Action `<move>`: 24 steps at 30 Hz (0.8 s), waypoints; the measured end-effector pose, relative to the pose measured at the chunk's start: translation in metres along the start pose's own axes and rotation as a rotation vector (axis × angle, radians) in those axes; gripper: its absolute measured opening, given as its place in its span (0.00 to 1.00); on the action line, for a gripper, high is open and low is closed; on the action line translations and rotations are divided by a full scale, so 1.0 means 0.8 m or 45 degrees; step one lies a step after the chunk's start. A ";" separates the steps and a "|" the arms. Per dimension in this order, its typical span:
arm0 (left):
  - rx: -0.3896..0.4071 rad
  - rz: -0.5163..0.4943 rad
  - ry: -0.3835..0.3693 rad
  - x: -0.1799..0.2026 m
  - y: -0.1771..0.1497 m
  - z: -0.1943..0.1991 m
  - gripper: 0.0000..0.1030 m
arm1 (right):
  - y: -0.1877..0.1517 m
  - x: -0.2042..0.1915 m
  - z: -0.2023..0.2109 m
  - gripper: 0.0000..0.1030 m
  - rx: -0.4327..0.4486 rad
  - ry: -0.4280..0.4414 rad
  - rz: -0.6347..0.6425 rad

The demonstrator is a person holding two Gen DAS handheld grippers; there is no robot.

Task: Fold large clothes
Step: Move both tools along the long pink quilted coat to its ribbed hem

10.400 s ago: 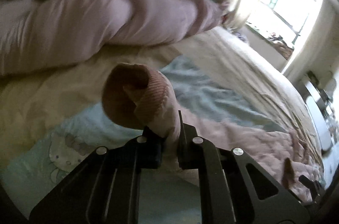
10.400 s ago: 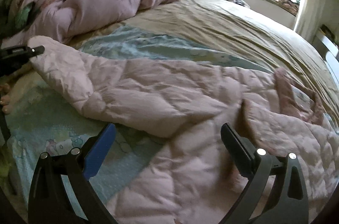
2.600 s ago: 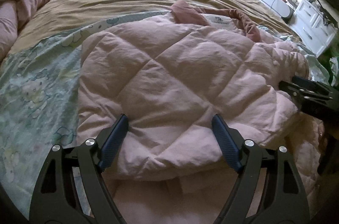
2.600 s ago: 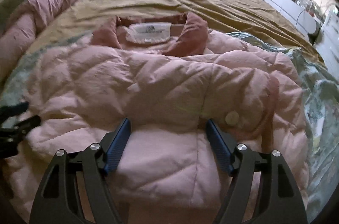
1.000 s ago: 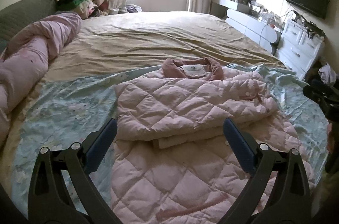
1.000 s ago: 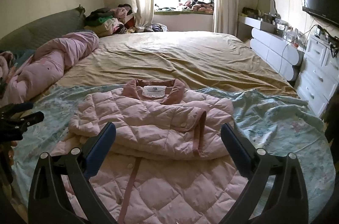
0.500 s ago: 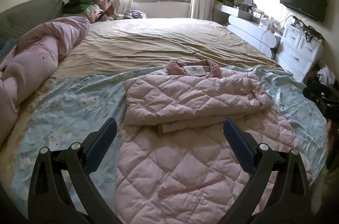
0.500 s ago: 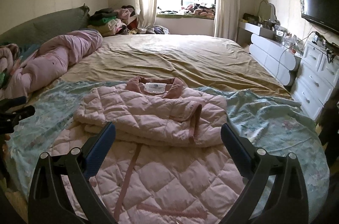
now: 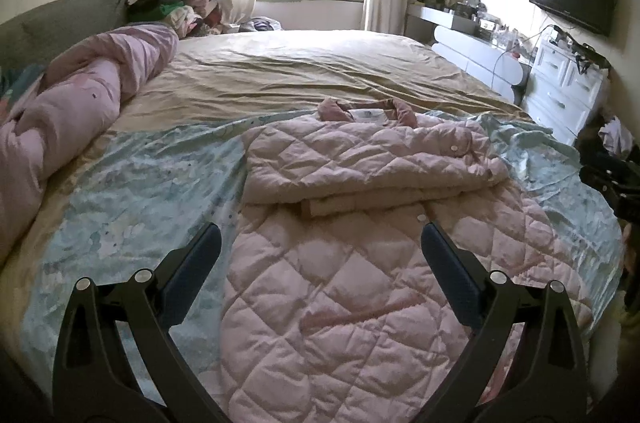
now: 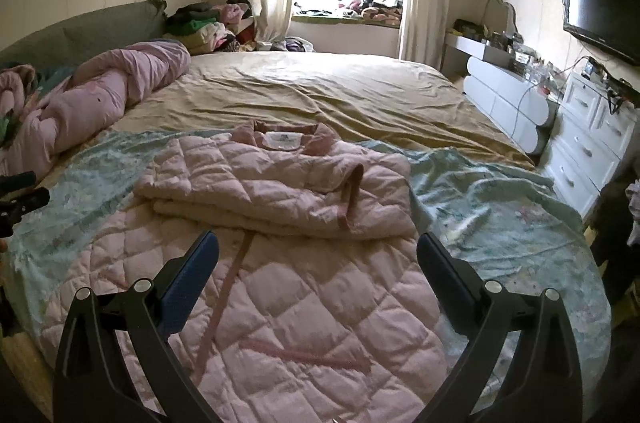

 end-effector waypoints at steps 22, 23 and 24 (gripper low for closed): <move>-0.140 -0.031 0.115 -0.025 -0.104 0.014 0.91 | -0.129 0.084 0.014 0.96 -0.258 -0.127 -0.097; -0.146 -0.028 0.116 -0.027 -0.108 0.013 0.91 | -0.134 0.087 0.015 0.96 -0.266 -0.130 -0.100; -0.161 -0.016 0.118 -0.029 -0.113 0.010 0.91 | -0.139 0.088 0.016 0.96 -0.274 -0.133 -0.095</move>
Point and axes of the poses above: each gripper's, at about its wrist camera, not at the fingertips, and z roughly against the way its jaws point, x to its right, y to its top, the point moved 4 cm from there along -z, roughly the way its jaws point, and after that the axes turned 12 degrees about x, right-handed, at the moved point
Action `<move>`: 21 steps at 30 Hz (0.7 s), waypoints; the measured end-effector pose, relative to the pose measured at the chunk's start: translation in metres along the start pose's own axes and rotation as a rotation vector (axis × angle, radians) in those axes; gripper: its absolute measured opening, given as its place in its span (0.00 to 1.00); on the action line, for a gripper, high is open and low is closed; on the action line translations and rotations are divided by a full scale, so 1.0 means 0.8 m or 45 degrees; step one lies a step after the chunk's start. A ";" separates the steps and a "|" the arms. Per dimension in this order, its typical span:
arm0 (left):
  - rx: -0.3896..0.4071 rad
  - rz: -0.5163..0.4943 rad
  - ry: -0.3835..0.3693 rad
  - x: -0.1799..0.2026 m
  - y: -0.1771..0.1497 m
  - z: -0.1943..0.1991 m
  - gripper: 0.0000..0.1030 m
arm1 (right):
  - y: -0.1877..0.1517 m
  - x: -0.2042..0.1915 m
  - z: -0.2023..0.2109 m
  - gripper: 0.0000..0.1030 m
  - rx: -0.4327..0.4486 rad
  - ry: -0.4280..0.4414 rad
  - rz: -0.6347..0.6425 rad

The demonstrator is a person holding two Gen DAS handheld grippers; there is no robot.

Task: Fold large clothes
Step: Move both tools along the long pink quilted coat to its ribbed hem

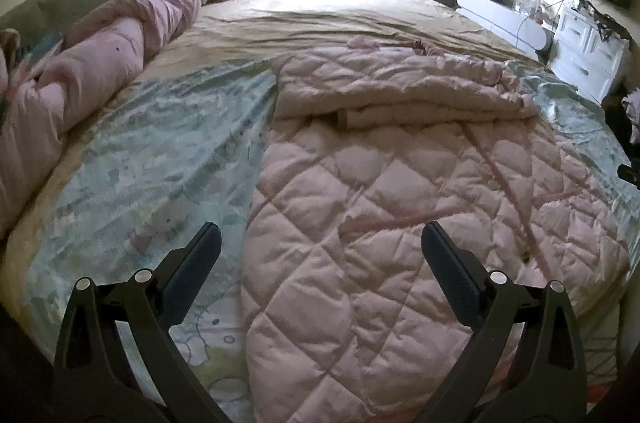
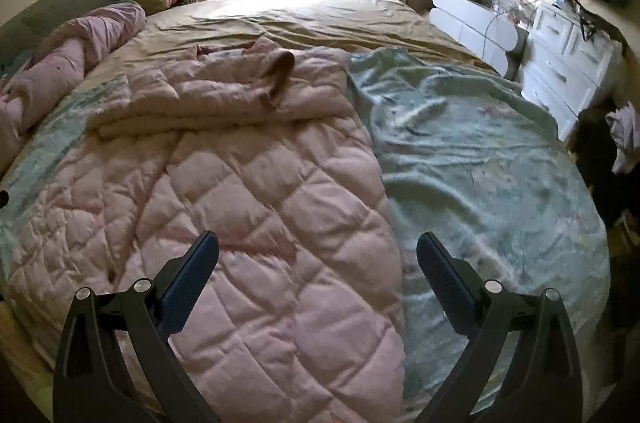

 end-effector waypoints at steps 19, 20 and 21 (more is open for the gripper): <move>-0.138 0.040 0.036 -0.025 -0.081 -0.003 0.91 | -0.066 0.025 -0.001 0.96 -0.102 -0.001 0.011; -0.144 0.050 0.033 -0.028 -0.086 -0.002 0.91 | -0.069 0.025 -0.001 0.96 -0.108 0.000 0.012; -0.149 0.053 0.025 -0.030 -0.090 -0.001 0.91 | -0.071 0.025 -0.001 0.96 -0.114 0.000 0.015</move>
Point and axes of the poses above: each gripper's, at about its wrist camera, not at the fingertips, and z roughly against the way its jaws point, x to its right, y to its top, the point moved 4 cm from there along -z, roughly the way its jaws point, and after that the axes turned 12 degrees about x, right-handed, at the moved point
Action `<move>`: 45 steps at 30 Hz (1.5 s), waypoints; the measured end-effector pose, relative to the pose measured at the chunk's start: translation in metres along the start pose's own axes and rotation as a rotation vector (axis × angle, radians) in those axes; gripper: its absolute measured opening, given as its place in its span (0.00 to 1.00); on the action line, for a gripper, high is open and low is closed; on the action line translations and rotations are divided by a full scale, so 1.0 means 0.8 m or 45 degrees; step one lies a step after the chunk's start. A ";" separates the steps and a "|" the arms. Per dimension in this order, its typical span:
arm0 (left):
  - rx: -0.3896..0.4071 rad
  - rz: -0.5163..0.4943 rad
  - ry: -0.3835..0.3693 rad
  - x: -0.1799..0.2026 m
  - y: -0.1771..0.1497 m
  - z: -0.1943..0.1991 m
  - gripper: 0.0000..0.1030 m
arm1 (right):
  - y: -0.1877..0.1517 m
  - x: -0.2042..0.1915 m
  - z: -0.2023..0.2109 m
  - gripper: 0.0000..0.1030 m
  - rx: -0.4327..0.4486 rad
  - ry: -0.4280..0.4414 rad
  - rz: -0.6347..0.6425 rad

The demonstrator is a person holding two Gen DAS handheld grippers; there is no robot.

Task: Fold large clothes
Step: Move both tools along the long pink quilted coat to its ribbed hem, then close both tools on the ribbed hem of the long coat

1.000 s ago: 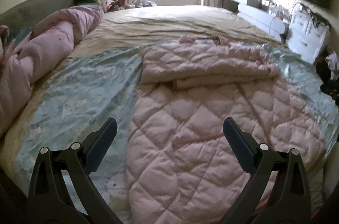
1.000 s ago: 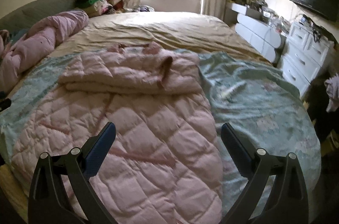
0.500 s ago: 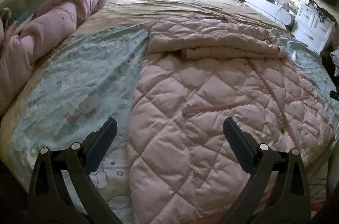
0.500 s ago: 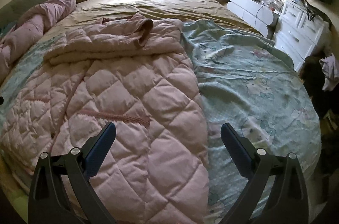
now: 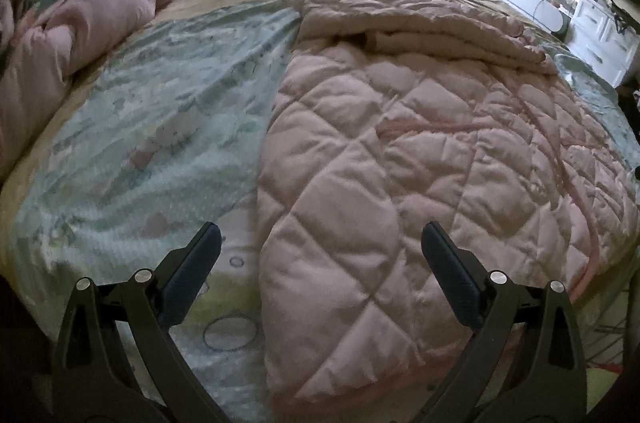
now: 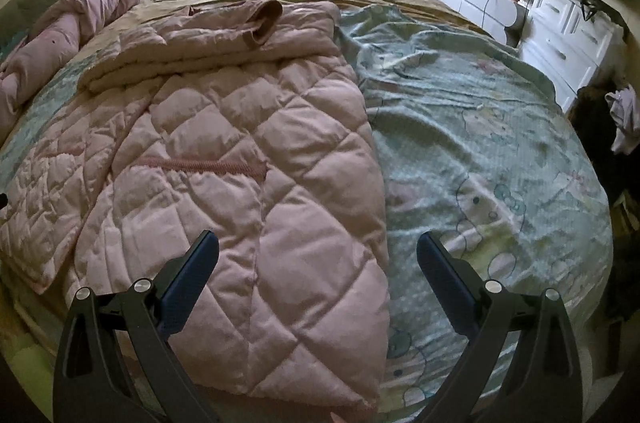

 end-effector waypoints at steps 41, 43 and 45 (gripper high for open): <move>-0.159 0.091 -0.076 -0.016 -0.059 -0.018 0.91 | -0.096 0.016 -0.009 0.78 -0.274 0.292 -0.153; -0.160 0.087 -0.074 -0.015 -0.059 -0.019 0.91 | -0.098 0.018 -0.010 0.77 -0.286 0.309 -0.166; -0.162 0.083 -0.072 -0.014 -0.059 -0.020 0.91 | -0.098 0.016 -0.009 0.62 -0.282 0.324 -0.165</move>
Point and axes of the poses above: each gripper's, at about its wrist camera, not at the fingertips, and z roughly against the way its jaws point, x to its right, y to its top, the point moved 4 cm from there along -z, roughly the way its jaws point, and after that the axes turned 12 degrees about x, right-handed, at the moved point
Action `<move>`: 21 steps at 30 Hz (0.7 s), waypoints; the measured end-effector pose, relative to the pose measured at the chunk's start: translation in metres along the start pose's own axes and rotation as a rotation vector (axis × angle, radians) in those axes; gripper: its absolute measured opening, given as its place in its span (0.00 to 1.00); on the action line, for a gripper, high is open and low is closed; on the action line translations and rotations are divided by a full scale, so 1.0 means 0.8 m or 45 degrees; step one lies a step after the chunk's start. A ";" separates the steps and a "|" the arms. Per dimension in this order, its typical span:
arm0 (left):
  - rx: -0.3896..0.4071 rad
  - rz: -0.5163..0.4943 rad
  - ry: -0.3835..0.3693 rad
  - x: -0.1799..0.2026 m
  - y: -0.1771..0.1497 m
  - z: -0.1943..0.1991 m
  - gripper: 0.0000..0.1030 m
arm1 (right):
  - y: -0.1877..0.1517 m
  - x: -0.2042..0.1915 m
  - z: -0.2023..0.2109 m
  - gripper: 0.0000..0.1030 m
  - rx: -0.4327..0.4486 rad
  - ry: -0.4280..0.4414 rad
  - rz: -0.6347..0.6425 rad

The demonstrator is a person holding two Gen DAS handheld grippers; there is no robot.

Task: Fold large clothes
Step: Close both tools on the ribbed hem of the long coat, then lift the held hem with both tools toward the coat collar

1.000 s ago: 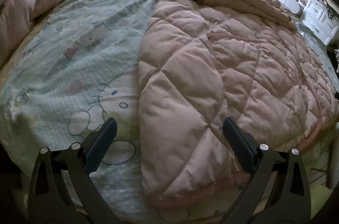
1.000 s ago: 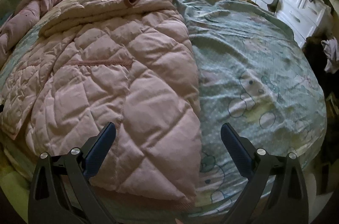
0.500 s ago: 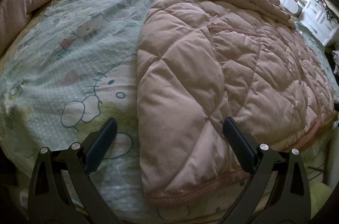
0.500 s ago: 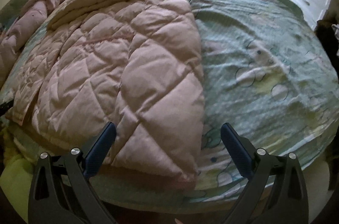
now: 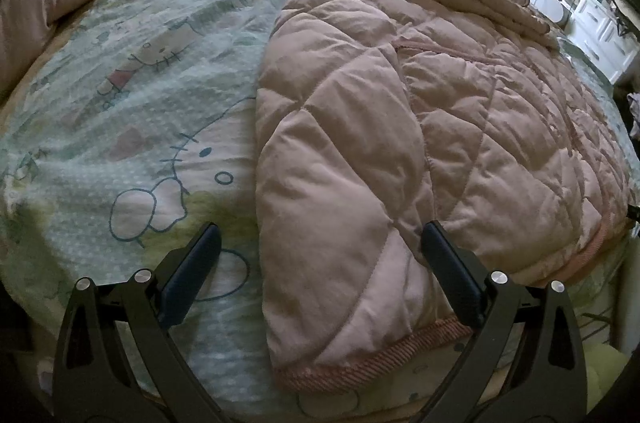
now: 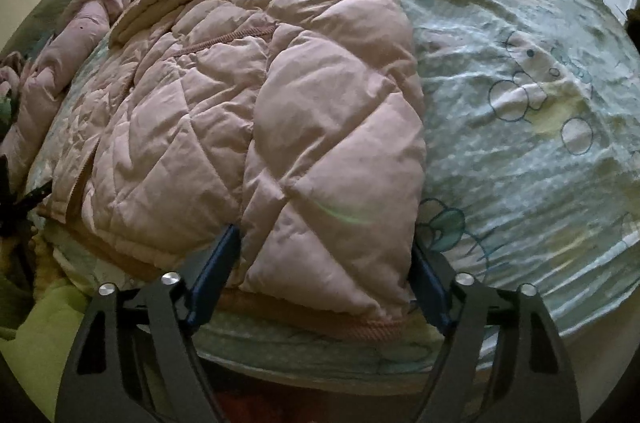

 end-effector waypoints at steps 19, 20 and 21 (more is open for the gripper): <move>0.034 -0.053 -0.093 0.029 0.010 0.019 0.32 | 0.044 -0.039 0.046 0.21 0.132 0.071 0.152; 0.033 -0.053 -0.093 0.030 0.010 0.019 0.32 | 0.043 -0.039 0.043 0.22 0.128 0.069 0.147; 0.031 -0.047 -0.095 0.030 0.010 0.018 0.32 | 0.041 -0.037 0.040 0.24 0.120 0.076 0.133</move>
Point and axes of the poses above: each gripper's, at about its wrist camera, not at the fingertips, and z roughly against the way its jaws point, x to its right, y to its top, the point moved 4 cm from there along -z, roughly the way its jaws point, and after that the axes turned 12 degrees about x, right-handed, at the moved point
